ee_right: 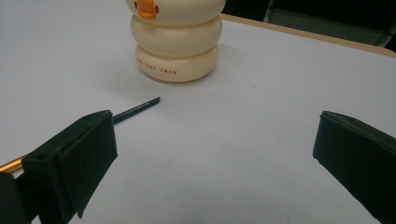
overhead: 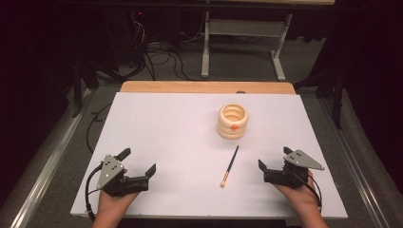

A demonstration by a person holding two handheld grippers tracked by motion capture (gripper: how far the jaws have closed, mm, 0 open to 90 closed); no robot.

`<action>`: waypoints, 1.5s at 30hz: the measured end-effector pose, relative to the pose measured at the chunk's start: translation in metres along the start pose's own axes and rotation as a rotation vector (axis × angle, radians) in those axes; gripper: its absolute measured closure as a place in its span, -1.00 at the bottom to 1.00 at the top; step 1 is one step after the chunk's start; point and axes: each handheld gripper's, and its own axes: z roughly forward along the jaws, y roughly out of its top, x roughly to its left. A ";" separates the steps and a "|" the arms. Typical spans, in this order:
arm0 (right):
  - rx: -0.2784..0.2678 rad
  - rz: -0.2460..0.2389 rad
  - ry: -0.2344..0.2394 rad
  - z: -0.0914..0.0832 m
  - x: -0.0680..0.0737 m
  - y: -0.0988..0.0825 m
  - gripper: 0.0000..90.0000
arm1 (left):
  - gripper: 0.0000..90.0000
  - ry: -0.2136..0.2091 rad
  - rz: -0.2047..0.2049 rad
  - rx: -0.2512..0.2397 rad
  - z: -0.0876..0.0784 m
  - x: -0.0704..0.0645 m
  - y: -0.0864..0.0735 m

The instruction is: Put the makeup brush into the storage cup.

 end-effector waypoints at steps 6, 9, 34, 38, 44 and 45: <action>0.015 0.001 0.012 0.002 -0.002 0.003 -0.98 | -0.99 -0.001 -0.011 -0.006 0.000 0.000 0.000; 0.034 0.010 0.021 0.004 -0.002 0.007 -0.98 | -0.99 -0.001 -0.015 -0.013 -0.001 0.000 0.001; 0.226 0.083 0.033 0.022 -0.008 0.013 -0.94 | -0.99 -0.047 -0.024 -0.001 0.006 0.000 0.000; 0.265 0.044 0.022 0.021 -0.007 0.014 -0.95 | -1.00 -0.061 -0.007 -0.010 0.000 -0.002 0.000; 0.299 0.025 0.031 0.021 -0.006 0.019 -0.98 | -1.00 -0.057 -0.018 -0.010 -0.002 0.000 -0.001; 0.306 0.014 0.034 0.021 -0.005 0.020 -0.98 | -1.00 -0.058 -0.019 -0.008 -0.002 0.000 -0.002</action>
